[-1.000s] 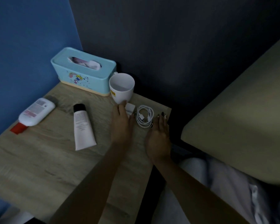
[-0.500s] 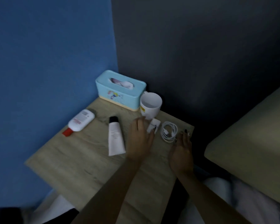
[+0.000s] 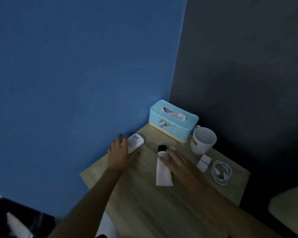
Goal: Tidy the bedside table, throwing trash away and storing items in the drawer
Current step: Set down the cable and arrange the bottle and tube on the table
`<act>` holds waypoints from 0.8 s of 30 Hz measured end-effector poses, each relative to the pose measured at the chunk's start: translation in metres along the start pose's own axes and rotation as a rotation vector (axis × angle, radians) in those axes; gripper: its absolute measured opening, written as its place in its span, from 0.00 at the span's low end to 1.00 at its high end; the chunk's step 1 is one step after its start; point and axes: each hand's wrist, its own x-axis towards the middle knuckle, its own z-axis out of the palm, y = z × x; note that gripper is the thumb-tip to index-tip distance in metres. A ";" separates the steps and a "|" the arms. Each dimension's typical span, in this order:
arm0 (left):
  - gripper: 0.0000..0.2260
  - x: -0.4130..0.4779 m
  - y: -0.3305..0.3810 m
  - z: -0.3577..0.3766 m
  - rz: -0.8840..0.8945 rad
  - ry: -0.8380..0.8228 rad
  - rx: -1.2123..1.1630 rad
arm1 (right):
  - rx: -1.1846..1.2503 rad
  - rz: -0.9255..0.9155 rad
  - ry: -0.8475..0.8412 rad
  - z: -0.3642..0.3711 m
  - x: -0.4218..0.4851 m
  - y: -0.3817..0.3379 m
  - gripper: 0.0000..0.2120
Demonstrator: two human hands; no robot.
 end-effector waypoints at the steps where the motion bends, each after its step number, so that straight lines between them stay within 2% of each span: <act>1: 0.37 0.006 -0.004 0.003 -0.014 -0.013 -0.013 | -0.023 -0.006 -0.060 0.006 0.010 0.005 0.35; 3: 0.40 0.015 -0.008 0.009 -0.011 -0.032 -0.022 | -0.038 -0.047 -0.111 0.012 0.024 0.009 0.36; 5: 0.41 0.019 -0.011 0.015 0.003 -0.019 -0.019 | -0.117 -0.118 -0.086 0.016 0.034 0.012 0.32; 8: 0.36 0.015 -0.016 0.024 0.032 0.019 -0.057 | -0.228 -0.144 -0.087 0.026 0.041 0.015 0.23; 13: 0.31 0.011 -0.018 0.021 0.074 0.067 -0.074 | -0.125 -0.213 -0.054 0.037 0.043 0.020 0.30; 15: 0.26 0.015 -0.009 0.008 0.135 0.131 -0.021 | 0.078 -0.130 0.022 0.029 0.042 0.013 0.27; 17: 0.20 0.022 0.005 -0.010 0.215 0.160 0.027 | 0.401 0.049 0.088 0.018 0.044 0.004 0.24; 18: 0.20 0.027 0.013 -0.019 0.234 0.138 0.044 | 0.538 0.148 0.121 0.014 0.046 -0.001 0.23; 22: 0.35 0.044 0.038 -0.034 0.272 0.046 0.179 | 0.792 0.432 0.164 0.011 0.053 -0.008 0.16; 24: 0.39 0.050 0.049 -0.032 0.290 0.032 0.199 | 0.925 0.534 0.215 0.014 0.054 -0.009 0.14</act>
